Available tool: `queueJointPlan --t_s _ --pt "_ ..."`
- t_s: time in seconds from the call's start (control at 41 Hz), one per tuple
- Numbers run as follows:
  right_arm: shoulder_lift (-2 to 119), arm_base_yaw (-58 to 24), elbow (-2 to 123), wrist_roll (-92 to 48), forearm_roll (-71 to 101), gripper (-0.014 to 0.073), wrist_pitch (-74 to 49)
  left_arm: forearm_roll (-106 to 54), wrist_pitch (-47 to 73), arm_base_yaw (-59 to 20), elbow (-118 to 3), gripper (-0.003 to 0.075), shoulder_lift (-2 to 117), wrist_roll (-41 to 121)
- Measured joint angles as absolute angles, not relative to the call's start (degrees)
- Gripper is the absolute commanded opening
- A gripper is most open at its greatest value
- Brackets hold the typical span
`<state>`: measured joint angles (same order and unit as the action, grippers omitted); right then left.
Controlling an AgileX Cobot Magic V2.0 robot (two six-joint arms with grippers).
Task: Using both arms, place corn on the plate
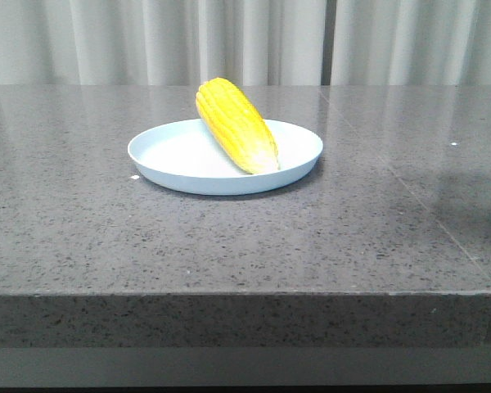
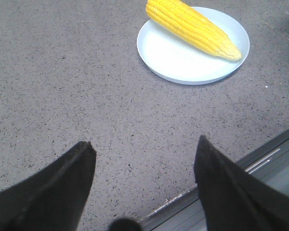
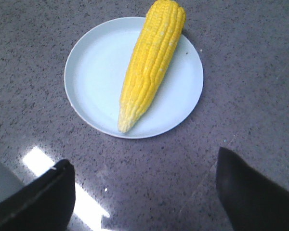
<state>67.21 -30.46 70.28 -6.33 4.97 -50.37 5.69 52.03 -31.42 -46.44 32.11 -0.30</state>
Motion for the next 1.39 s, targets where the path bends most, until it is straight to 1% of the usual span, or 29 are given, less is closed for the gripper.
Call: queueJointPlan --t_s 0.22,0.464,0.659,0.757,0.83,0.904,1.026,1.05,1.172,1.197,1.245,1.392 --pt "53.8 -30.5 61.7 -6.3 5.0 0.0616 -50.6 5.7 52.0 -31.4 -46.4 0.0441 32.1 -0.3" --pt "40.4 -30.5 55.3 -6.4 5.0 0.0616 -52.5 5.7 52.0 -31.4 -46.4 0.0441 32.1 -0.3" --pt "32.1 -30.5 51.8 -6.4 5.0 0.0616 -53.6 5.7 52.0 -31.4 -46.4 0.0441 32.1 -0.3" --pt "29.9 -30.5 51.4 -6.3 5.0 0.0592 -54.0 5.7 52.0 -31.4 -46.4 0.0441 32.1 -0.3" --pt "29.3 -30.5 51.4 -6.3 5.0 0.0519 -54.2 5.7 52.0 -31.4 -46.4 0.0431 32.1 0.0" --pt "29.3 -30.5 51.4 -6.3 5.0 0.0390 -54.5 5.7 52.0 -31.4 -46.4 0.0381 32.1 -0.3" --pt "29.3 -30.5 51.4 -6.3 5.0 0.0181 -54.8 5.7 52.0 -31.4 -46.4 0.0227 32.1 -0.3" --pt "29.3 -30.5 51.4 -6.3 5.0 0.0139 -54.8 5.7 52.0 -31.4 -46.4 0.0176 32.1 -0.3" --pt "29.3 -30.5 51.4 -6.3 5.0 -0.0015 -54.9 5.7 52.0 -31.4 -46.4 0.0009 32.1 0.0" --pt "29.3 -30.5 51.4 -6.3 5.0 -0.0035 -54.9 5.7 52.0 -31.4 -46.4 -0.0015 32.1 -0.3" --pt "29.3 -30.5 51.4 -6.3 5.0 -0.0072 -54.9 5.7 52.0 -31.4 -46.4 -0.0020 32.1 -0.3" --pt "29.3 -30.5 51.4 -6.3 5.0 -0.0067 -54.9 5.7 52.0 -31.4 -46.4 -0.0020 32.1 -0.3"
